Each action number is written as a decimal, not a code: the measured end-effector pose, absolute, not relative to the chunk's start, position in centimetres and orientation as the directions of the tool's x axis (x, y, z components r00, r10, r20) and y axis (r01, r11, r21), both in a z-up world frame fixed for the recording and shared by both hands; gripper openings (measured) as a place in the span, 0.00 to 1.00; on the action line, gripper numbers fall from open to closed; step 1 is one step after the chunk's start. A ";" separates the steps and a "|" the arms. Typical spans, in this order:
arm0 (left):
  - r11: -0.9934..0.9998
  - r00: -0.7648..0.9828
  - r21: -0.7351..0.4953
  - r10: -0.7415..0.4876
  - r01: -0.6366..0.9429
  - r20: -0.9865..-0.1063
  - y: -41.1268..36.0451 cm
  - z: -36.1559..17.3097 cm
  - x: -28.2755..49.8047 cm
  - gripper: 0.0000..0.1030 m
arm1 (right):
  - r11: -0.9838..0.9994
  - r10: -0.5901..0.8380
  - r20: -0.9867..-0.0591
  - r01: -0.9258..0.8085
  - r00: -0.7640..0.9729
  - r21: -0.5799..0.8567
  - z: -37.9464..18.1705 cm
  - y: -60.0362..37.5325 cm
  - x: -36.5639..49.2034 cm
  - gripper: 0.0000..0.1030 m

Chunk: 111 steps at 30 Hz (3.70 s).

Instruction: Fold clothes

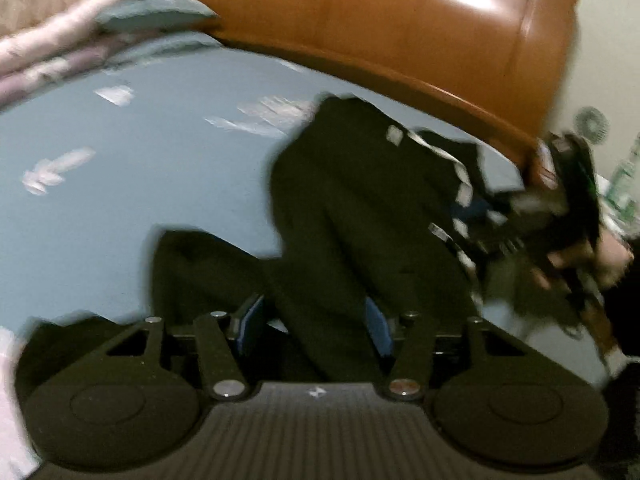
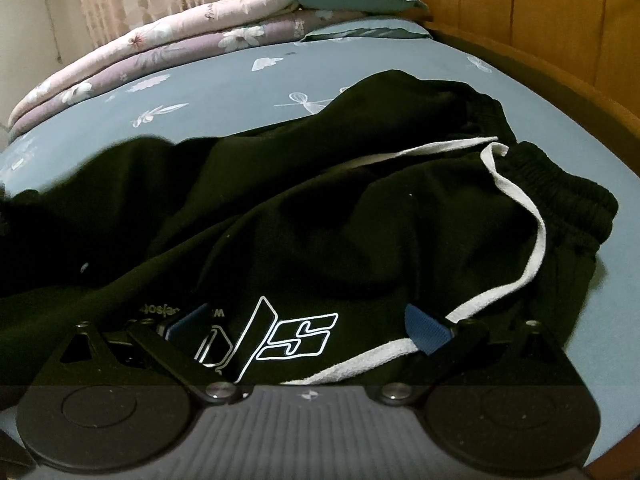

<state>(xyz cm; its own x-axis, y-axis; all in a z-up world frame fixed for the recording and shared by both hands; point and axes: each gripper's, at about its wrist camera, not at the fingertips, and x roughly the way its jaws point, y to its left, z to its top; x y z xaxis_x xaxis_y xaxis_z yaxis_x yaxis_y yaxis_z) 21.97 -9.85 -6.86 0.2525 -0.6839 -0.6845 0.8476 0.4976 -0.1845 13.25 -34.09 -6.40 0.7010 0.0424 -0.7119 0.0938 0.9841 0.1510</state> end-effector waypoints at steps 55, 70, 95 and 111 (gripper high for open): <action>0.756 0.591 0.049 -0.468 0.653 -0.657 -12.7 -2.4 31.9 0.04 | 0.946 0.213 -0.543 -0.034 0.812 0.321 -2.9 -34.6 10.8 1.00; 0.786 0.656 0.245 -0.252 0.568 -0.712 -17.6 -5.1 44.5 0.04 | 0.950 0.195 -0.534 -0.024 0.823 0.311 -3.2 -35.6 11.5 1.00; 0.763 0.636 0.286 -0.204 0.579 -0.744 -16.6 -4.6 46.6 0.32 | 0.948 0.208 -0.525 -0.037 0.825 0.317 -2.4 -38.0 12.9 0.93; 0.661 0.349 -0.124 -0.535 0.740 -0.770 -17.5 -2.1 36.8 0.46 | 0.933 0.265 -0.645 -0.360 0.716 -0.017 4.6 -43.8 29.3 0.62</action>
